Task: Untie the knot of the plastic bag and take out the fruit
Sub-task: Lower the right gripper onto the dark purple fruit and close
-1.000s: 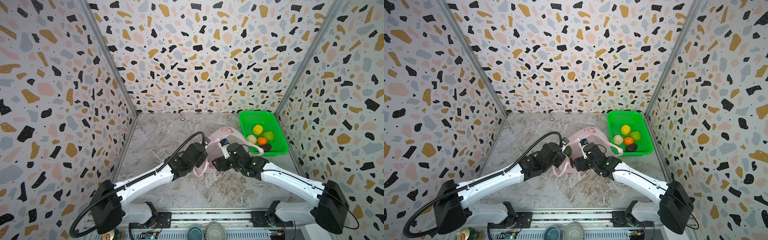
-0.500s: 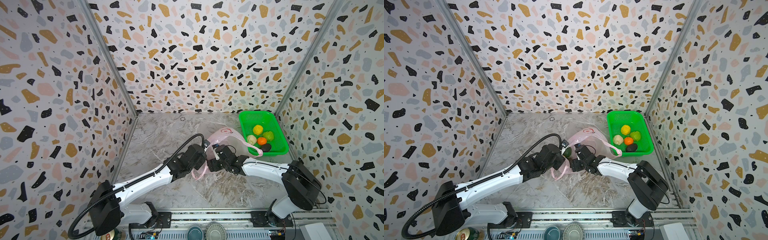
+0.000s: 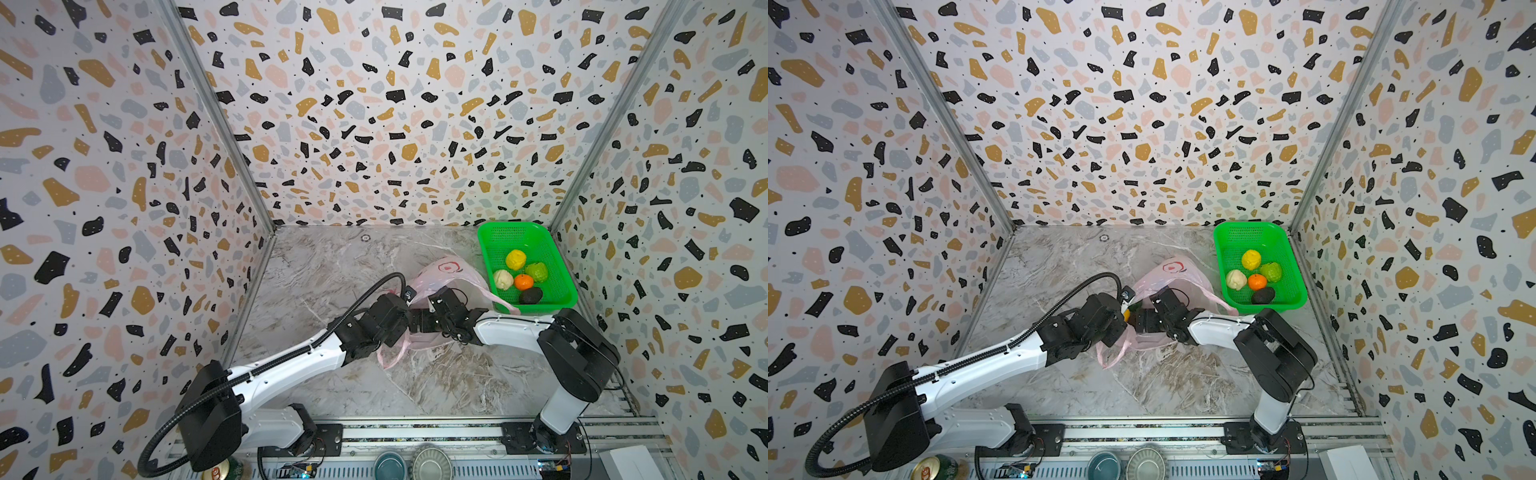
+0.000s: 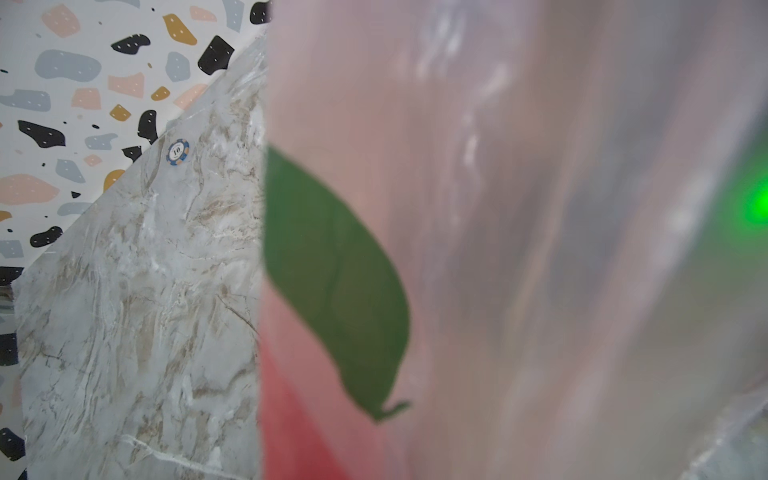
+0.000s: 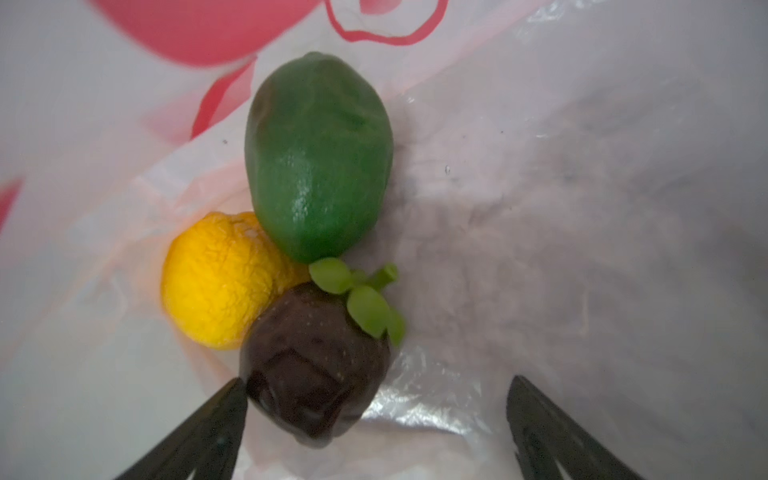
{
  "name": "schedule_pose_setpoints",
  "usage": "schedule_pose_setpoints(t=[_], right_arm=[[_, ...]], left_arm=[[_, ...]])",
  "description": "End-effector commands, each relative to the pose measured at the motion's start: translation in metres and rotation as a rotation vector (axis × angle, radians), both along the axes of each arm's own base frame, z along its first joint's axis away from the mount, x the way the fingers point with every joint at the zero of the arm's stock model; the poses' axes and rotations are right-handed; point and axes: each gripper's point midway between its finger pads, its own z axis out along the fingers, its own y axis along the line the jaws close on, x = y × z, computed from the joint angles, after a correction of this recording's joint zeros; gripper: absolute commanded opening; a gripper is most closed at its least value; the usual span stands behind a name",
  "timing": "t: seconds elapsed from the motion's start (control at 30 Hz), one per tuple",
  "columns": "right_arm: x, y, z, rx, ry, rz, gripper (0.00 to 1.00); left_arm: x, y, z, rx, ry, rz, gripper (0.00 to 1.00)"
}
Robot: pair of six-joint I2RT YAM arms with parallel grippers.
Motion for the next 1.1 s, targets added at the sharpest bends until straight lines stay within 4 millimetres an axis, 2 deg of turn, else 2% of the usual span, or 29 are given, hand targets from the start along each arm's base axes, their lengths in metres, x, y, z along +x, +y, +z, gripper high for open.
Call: schedule_pose_setpoints(t=[0.0, 0.13, 0.3, 0.47, 0.67, 0.83, 0.97, 1.07], right_arm=[[0.028, 0.014, 0.025, 0.084, -0.04, -0.059, 0.98], [0.027, 0.019, 0.023, 0.083, -0.03, -0.039, 0.98], [0.013, 0.022, 0.01, 0.059, 0.015, 0.006, 0.98], [-0.002, 0.026, 0.012, 0.026, 0.009, 0.063, 1.0], [-0.01, 0.026, -0.009, -0.025, 0.055, 0.084, 1.0], [-0.003, 0.02, -0.017, -0.052, 0.032, 0.049, 0.92], [0.003, 0.018, -0.015, -0.059, 0.015, 0.033, 0.85], [0.006, 0.016, -0.014, -0.07, 0.0, 0.028, 0.76]], left_arm=[[-0.001, 0.004, -0.006, 0.019, 0.009, 0.011, 0.0], [0.001, 0.003, -0.005, 0.03, -0.001, 0.007, 0.0], [0.004, 0.001, -0.002, 0.027, -0.013, 0.008, 0.0], [0.005, 0.001, -0.001, 0.026, -0.018, 0.007, 0.0], [0.006, -0.001, 0.001, 0.02, -0.022, 0.008, 0.0], [0.007, -0.002, 0.002, 0.014, -0.022, 0.008, 0.0], [0.007, -0.002, 0.002, 0.015, -0.022, 0.009, 0.0], [0.006, -0.001, 0.002, 0.015, -0.023, 0.008, 0.0]])
